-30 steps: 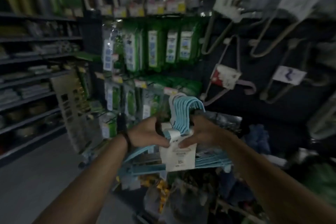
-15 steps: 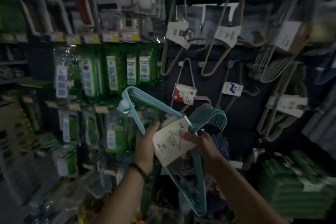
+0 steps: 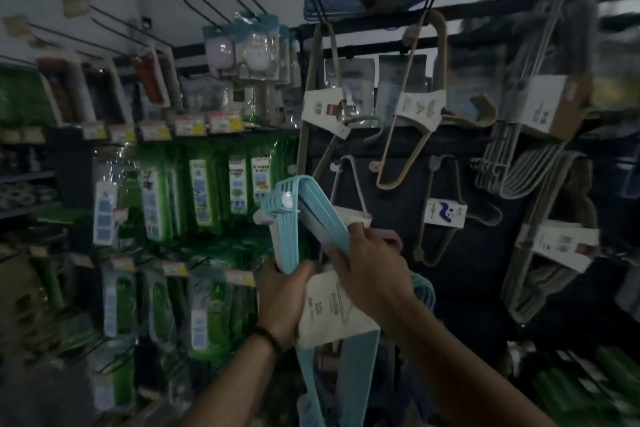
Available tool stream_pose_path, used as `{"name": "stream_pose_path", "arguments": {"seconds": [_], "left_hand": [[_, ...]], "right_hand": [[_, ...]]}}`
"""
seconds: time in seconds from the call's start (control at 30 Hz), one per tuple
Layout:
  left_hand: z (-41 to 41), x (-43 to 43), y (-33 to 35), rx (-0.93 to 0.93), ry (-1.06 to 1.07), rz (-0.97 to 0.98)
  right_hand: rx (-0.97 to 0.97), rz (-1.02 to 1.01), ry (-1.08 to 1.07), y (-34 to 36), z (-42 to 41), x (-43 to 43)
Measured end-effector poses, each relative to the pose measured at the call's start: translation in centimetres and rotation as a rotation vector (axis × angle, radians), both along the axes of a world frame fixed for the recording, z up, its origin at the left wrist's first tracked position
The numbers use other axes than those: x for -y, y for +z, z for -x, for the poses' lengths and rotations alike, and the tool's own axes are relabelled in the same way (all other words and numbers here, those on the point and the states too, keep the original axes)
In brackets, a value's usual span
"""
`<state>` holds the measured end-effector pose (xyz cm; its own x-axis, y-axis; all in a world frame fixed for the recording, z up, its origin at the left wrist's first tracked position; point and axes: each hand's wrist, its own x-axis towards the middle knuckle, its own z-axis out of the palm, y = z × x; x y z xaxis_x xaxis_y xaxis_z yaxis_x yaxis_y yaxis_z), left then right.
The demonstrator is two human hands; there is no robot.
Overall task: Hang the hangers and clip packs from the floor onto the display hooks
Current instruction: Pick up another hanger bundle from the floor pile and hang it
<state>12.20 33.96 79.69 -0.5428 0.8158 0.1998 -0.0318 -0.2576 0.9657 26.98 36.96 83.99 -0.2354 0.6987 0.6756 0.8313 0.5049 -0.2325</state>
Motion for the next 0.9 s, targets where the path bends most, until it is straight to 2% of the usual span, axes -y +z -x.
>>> {"name": "stream_pose_path", "arguments": {"seconds": [0.1,0.17,0.3,0.4,0.57,0.7,0.9], "left_hand": [[0.3,-0.7,1.0,-0.056,-0.058,0.012],[1.2,-1.4,1.8,-0.142,-0.046,0.037],[3.5,-3.0,2.9,-0.531,0.131,0.067],[5.4,-3.8,3.0,-0.714,0.226,0.023],[8.8,-4.5,3.3,-0.833,0.309,-0.002],[10.7,-4.0,3.2,-0.91,0.329,-0.002],[12.9,-1.7,3.9,-1.028,0.418,-0.128]], "right_hand": [[0.075,-0.011,0.022,1.1,-0.3,-2.8],[0.04,-0.003,0.077,1.7,-0.9,-3.4],[-0.056,-0.032,0.071,2.0,-2.0,-4.9],[-0.063,-0.117,0.037,2.1,-3.1,-6.4],[-0.146,-0.208,0.003,2.9,-4.5,-7.7],[-0.075,-0.184,-0.025,3.5,-3.6,-8.6],[-0.02,-0.211,-0.032,2.9,-2.5,-9.3]]}}
